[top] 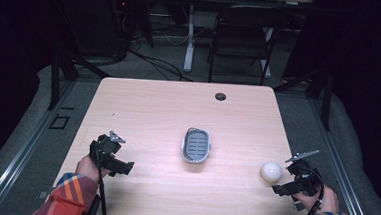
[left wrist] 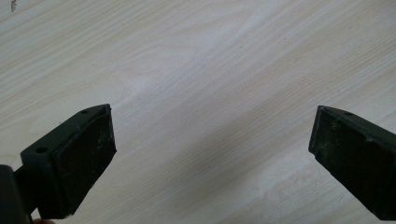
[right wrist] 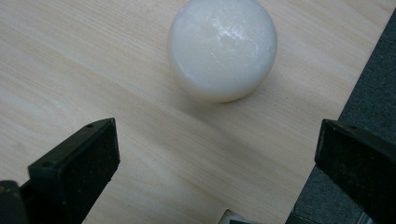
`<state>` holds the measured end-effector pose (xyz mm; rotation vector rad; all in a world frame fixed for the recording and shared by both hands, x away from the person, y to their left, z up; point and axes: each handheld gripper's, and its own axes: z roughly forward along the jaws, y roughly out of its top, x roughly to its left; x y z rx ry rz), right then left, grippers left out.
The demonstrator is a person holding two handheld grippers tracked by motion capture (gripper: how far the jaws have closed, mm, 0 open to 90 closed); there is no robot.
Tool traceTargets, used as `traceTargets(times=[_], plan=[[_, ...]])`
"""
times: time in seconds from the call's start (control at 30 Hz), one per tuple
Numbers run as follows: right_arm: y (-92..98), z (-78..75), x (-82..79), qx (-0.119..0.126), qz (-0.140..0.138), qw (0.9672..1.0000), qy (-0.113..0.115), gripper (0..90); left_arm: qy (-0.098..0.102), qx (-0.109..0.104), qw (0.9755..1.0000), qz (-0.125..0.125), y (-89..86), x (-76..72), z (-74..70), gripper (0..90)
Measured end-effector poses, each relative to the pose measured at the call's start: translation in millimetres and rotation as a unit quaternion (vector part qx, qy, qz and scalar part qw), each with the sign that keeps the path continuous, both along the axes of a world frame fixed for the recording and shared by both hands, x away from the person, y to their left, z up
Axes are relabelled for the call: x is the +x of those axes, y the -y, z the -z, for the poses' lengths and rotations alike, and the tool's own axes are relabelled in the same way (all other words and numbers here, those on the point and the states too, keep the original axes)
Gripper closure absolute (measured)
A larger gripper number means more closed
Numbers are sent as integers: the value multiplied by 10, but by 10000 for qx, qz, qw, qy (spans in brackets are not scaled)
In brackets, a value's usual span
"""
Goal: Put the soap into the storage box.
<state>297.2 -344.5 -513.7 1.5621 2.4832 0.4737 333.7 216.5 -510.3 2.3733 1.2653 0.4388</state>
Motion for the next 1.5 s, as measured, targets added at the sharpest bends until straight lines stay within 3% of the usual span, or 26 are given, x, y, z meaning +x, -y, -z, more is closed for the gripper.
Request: traceTargets(times=[0.17,0.5,0.6,0.67,0.73,0.83,1.1,1.33,1.43,1.47,1.5], plan=[[-12,6,9,0,-89,9999,-47,3,-13,13,10000,26,1,7,5,6],[-74,-8,41,-143,-274,9994,142,7,-18,-13,10000,-25,-23,-21,3,6],[-93,2,78,-250,-437,9987,50,0,-61,-4,10000,-16,-22,-10,9,6],[-105,4,83,-238,-501,9984,62,0,-78,-24,10000,-11,-23,-8,13,5],[-118,5,94,-77,-569,9983,23,0,-78,-15,10000,-9,-20,-7,14,6],[-134,21,119,-166,-662,9977,-53,0,-79,-13,10000,9,-18,-7,15,6],[-129,22,171,-183,-627,9978,-89,0,-106,-5,9999,11,-10,-2,18,6],[-95,95,333,-262,-614,9973,-299,0,-135,6,9999,27,-9,3,23,6],[-104,125,350,-171,-531,9981,-256,0,-125,20,9999,20,-5,1,25,5],[-111,123,388,-248,-617,9970,-402,0,-129,24,9999,17,-6,3,27,5],[-111,123,388,-248,-617,9970,-402,0,-129,24,9999,17,-6,3,27,5]])
